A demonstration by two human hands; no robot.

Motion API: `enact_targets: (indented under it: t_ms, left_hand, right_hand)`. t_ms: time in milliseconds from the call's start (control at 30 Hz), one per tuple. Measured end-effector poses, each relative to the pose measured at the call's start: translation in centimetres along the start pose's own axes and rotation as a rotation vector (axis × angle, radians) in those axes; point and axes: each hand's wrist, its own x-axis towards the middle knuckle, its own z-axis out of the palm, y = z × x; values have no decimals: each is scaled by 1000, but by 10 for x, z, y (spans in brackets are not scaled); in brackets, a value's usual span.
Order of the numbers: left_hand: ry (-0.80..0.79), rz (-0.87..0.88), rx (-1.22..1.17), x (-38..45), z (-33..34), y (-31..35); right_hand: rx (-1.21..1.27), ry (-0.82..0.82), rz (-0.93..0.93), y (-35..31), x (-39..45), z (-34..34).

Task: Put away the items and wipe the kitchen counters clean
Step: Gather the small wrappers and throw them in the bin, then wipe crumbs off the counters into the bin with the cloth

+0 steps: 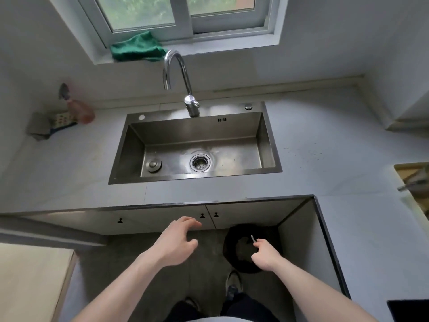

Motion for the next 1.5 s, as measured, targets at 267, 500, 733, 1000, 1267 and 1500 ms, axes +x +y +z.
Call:
enact_targets:
  t_ms: [267,500,733,1000,1267,1500]
  left_hand:
    - [100,-33,-51,6,-42,-22]
    - [219,-26,-159,20,-110,-48]
    - [320,28,-175,56,-187,-96]
    - [301,97,-39,124,-309,-167]
    - [396,216,109,263,-481,-160]
    - [388,155,294,366,-547,-139]
  right_hand:
    - [-62,-8,-237,-77,-27,-34]
    - [33,40,-514,-204,-67,-70]
    - [101,108,-634,-317,-64,-75]
    - [72,241,-671,-434,-40,-78]
    - [78,418,-693,-524,-25,-114]
    - [97,504,-668,-551,-27,-139]
